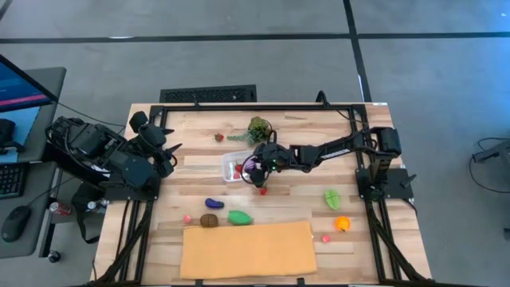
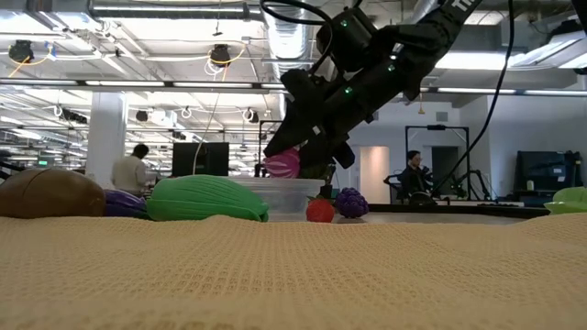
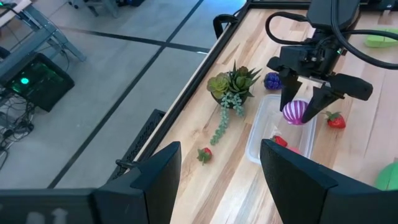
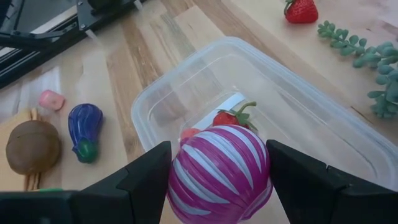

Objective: Pick and placing Produce into tupperware
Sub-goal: Put the purple onion into the transparent bin, then put the left pink peach into the transparent bin

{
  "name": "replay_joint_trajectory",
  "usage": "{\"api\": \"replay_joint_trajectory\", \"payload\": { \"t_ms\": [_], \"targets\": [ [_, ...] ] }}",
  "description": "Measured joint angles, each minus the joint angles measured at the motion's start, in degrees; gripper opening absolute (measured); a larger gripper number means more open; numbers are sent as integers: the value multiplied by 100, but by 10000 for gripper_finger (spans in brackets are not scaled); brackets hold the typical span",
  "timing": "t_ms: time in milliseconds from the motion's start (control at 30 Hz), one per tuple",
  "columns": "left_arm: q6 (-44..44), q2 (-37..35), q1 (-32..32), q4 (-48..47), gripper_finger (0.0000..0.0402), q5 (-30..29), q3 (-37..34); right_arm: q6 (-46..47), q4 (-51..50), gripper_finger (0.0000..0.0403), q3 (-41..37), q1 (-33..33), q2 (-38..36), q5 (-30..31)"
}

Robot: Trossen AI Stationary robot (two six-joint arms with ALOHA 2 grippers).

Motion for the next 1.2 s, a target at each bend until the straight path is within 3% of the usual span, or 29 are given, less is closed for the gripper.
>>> {"api": "replay_joint_trajectory", "payload": {
  "t_ms": [867,1200],
  "targets": [
    [26,0,-1,0,212,-11,0,-4,-92,260,9,-13,-4,7],
    [23,0,-1,1,212,-12,0,-413,-1282,260,781,-11,-7,-348]
  ]
}}
